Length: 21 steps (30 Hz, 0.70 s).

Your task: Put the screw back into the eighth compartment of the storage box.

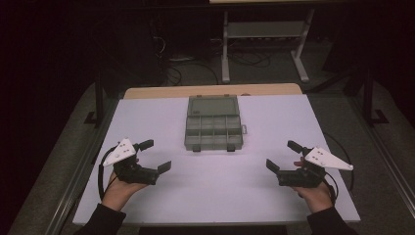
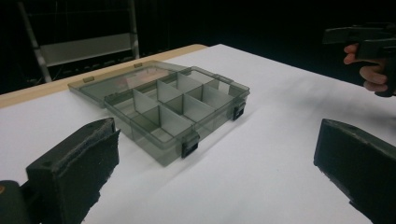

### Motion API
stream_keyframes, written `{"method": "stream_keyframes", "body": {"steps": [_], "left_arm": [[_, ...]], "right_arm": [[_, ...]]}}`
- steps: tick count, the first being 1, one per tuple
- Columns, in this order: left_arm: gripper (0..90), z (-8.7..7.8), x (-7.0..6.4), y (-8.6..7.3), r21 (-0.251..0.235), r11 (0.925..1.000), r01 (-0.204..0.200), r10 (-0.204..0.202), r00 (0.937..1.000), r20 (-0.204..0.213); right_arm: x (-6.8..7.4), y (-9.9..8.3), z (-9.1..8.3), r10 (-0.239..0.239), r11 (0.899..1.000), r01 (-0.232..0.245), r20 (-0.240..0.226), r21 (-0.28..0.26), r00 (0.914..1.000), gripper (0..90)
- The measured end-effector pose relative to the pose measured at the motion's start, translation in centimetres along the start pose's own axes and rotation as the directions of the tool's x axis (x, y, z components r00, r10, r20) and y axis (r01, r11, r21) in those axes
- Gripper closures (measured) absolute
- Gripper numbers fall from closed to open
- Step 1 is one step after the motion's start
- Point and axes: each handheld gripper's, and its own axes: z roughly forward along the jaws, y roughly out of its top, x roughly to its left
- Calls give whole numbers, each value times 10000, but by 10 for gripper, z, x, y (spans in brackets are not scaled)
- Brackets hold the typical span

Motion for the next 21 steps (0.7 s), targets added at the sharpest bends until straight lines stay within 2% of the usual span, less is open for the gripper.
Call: {"method": "stream_keyframes", "body": {"steps": [4,7,8,13,21], "left_arm": [[0,-11,2,-13,-405,9988,264,-263,9996,41],[0,-16,4,-17,-458,9986,261,-261,9997,23],[0,-20,7,-20,-581,9971,499,-497,9988,45],[0,-26,11,-25,-530,9983,257,-259,9997,-15],[0,-25,15,-29,-390,9984,412,-411,9991,51]], "right_arm": [[-1,0,0,37,10000,-37,12,-19,10000,0],[-1,-1,0,1,10000,-1,20,3,10000,0],[-1,-1,-1,-1,10000,1,24,5,10000,0],[-1,-2,-1,2,9999,-2,22,101,10000,0],[-1,-5,-3,-7,9997,7,-10,247,10000,0]]}}
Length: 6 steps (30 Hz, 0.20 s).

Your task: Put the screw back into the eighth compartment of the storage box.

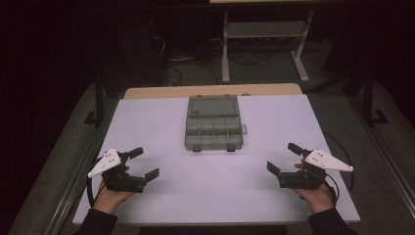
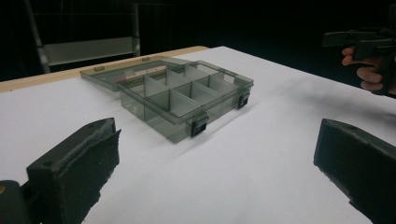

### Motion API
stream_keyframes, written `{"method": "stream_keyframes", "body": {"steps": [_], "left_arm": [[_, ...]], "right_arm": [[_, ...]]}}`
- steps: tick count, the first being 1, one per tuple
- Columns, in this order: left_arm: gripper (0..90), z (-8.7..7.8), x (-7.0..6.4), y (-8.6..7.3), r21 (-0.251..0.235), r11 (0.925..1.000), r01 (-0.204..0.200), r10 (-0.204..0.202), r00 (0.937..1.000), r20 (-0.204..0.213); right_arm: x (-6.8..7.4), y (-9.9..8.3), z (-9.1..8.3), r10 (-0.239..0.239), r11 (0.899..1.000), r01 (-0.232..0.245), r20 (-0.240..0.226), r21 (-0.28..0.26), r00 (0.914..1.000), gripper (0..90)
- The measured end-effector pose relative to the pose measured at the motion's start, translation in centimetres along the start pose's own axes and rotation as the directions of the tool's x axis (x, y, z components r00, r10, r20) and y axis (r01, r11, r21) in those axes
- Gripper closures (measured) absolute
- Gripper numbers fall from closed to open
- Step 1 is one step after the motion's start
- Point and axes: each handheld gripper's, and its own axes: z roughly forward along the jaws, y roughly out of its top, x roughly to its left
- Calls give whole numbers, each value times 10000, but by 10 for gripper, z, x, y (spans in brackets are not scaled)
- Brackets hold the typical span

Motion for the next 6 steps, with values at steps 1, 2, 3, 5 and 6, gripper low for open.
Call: {"method": "stream_keyframes", "body": {"steps": [1,2,3,5,6], "left_arm": [[0,1,1,0,33,10000,-8,8,10000,27],[0,1,1,0,33,10000,-8,8,10000,27],[0,1,0,0,69,10000,-39,39,10000,26],[0,2,0,-1,266,9995,-157,159,9999,-68],[0,2,0,-1,266,9995,-157,159,9999,-68]], "right_arm": [[0,0,0,-24,10000,24,5,-26,10000,0],[0,0,0,-24,10000,24,5,-26,10000,0],[0,0,-1,-29,10000,29,7,-39,10000,0],[0,0,-1,54,10000,-54,-15,-10,10000,0],[0,0,-1,54,10000,-54,-15,-10,10000,0]]}}
